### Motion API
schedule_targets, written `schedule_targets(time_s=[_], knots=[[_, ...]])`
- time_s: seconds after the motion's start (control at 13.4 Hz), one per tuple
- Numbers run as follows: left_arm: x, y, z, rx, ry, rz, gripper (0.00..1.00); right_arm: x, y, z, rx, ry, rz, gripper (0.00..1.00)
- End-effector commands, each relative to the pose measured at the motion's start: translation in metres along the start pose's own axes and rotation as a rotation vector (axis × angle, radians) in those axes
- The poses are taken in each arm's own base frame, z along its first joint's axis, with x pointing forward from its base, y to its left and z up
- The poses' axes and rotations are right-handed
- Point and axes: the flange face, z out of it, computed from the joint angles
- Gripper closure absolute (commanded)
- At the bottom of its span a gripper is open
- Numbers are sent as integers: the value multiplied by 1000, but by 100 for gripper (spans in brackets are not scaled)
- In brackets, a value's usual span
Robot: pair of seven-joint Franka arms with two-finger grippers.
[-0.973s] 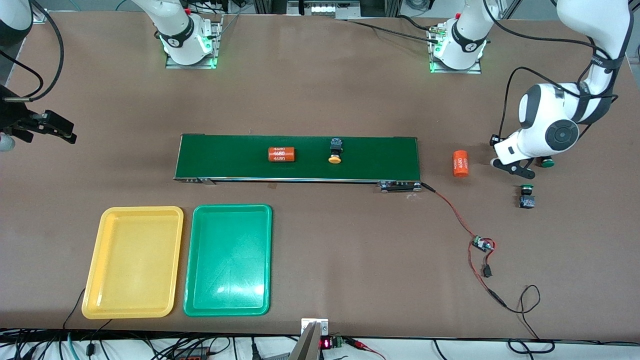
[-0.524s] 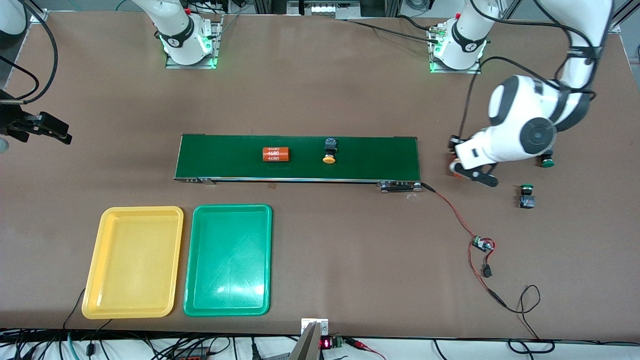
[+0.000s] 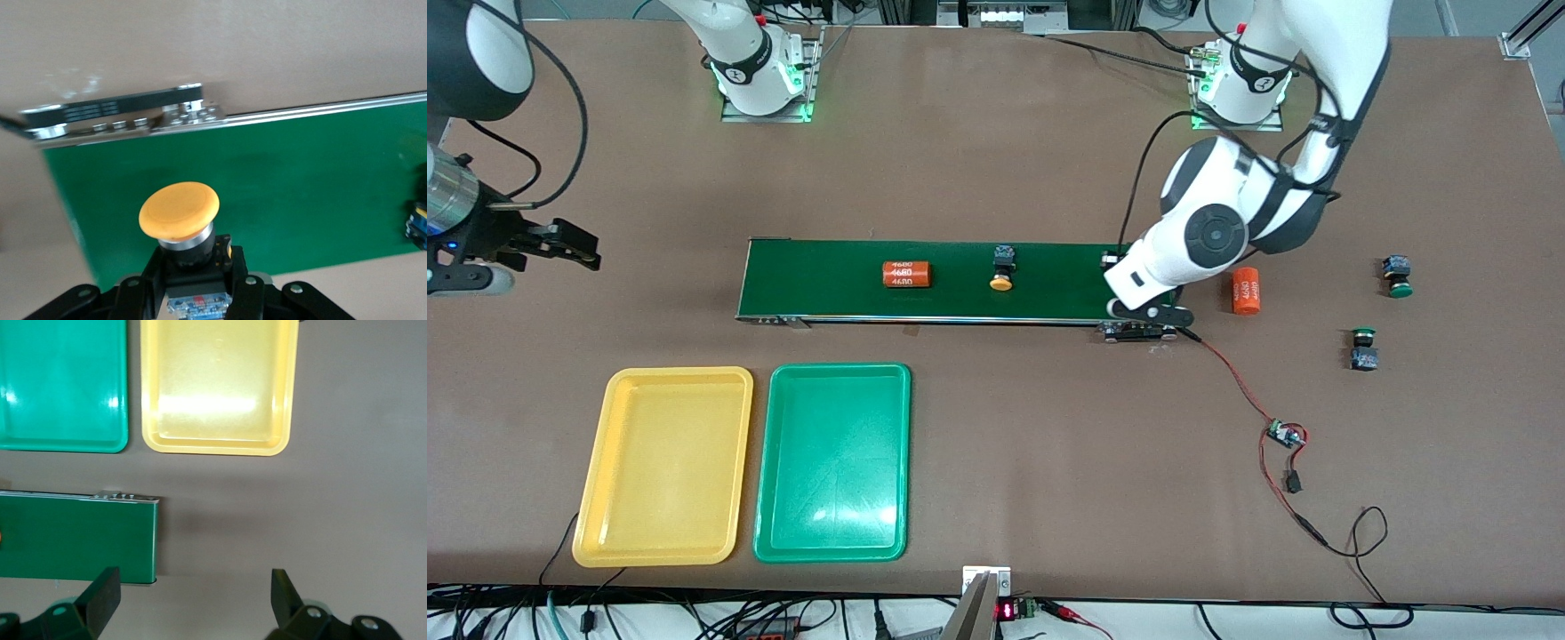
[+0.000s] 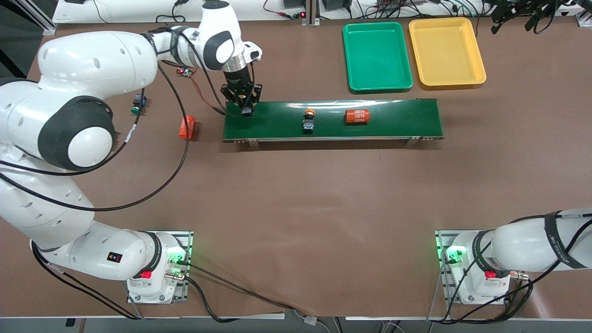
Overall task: Sort buttons by color to trays
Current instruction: 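Place the yellow button on the belt while the right gripper reaches the belt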
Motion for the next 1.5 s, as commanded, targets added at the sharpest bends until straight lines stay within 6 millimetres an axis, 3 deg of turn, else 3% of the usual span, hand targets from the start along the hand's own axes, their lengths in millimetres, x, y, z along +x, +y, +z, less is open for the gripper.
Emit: schedule_targets(time_s=[0.0,0.07,0.15,0.22,0.45,0.52,0.6,0.75,0.9,0.97,1.12,1.27,1.42], knots=[[7,18,26,-18,-18,-46,80,9,-17,7,-1,-7,-42,0],[3,26,30,-11,-21,-65,73,10,-22,10,23,-9,-31,0],[2,27,29,-9,-24,-68,45,9,-26,12,52,-18,-26,0],[1,28,26,-9,-24,-59,0,11,-26,17,59,-27,-26,0],[-6,24,11,4,-44,-58,0,17,-33,29,164,-41,4,0],[-8,18,-8,5,-32,-66,0,18,-41,33,175,-47,-8,0],[-12,12,-32,12,-11,-69,0,20,-68,35,173,-50,-48,0],[-15,-18,-83,-2,50,-103,0,24,-109,45,169,-52,-65,0],[-12,-61,-99,11,34,-58,0,29,-171,63,154,-51,4,0],[-6,-95,-103,31,35,-25,0,29,-201,74,149,-47,24,0],[-2,-146,-93,93,6,70,0,24,-257,91,142,-40,63,0],[-2,-198,-50,140,-77,100,0,16,-306,109,138,-32,92,0],[0,-228,-30,161,-108,104,0,7,-347,125,139,-18,126,0]])
